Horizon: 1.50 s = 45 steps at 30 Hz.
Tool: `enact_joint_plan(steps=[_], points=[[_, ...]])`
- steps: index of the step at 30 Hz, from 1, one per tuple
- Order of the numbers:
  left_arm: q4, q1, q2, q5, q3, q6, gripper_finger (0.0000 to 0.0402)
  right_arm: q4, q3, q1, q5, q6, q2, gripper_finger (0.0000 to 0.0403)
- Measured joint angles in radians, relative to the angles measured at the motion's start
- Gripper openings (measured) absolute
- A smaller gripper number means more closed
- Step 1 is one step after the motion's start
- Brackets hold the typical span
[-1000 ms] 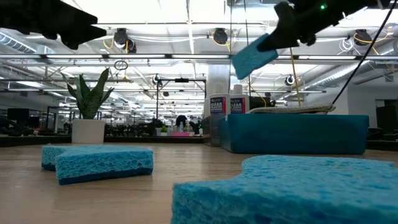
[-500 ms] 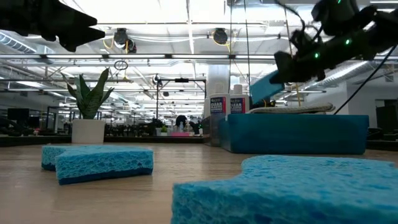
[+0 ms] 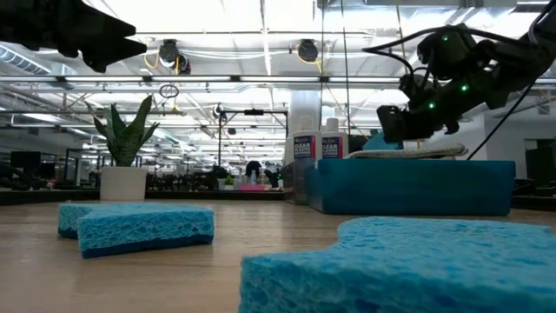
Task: Pick & Place Kitchen Items
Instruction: Put the blue dishwashing sponge into the right black bin
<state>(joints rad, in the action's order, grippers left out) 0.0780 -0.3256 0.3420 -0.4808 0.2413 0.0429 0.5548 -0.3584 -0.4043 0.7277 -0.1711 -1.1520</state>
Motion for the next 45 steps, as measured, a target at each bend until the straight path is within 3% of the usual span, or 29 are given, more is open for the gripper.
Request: enact_joint_plan(steps=[15, 27, 29, 37, 40, 45], points=[[0.000, 0.000, 0.008, 0.000, 0.001, 0.000, 0.0255, 0.002, 0.000, -0.016, 0.000, 0.000, -0.008, 0.0025], [0.001, 0.000, 0.053, 0.000, 0.002, 0.000, 0.0255, 0.002, 0.000, -0.016, -0.002, 0.000, -0.008, 0.0138], [0.001, 0.000, 0.053, 0.000, 0.002, 0.000, 0.0255, 0.003, 0.000, -0.016, -0.049, 0.000, -0.008, 0.0155], [0.002, 0.000, 0.053, 0.000, 0.002, 0.000, 0.0255, 0.036, 0.000, -0.013, -0.403, -0.034, -0.005, 0.0184], [0.002, 0.000, 0.053, 0.000, 0.002, 0.000, 0.0255, 0.083, 0.000, -0.001, -0.467, -0.026, 0.010, 0.0184], [0.002, 0.000, 0.053, 0.000, 0.002, 0.000, 0.0255, 0.118, 0.000, 0.043, -0.471, -0.025, 0.082, 0.0179]])
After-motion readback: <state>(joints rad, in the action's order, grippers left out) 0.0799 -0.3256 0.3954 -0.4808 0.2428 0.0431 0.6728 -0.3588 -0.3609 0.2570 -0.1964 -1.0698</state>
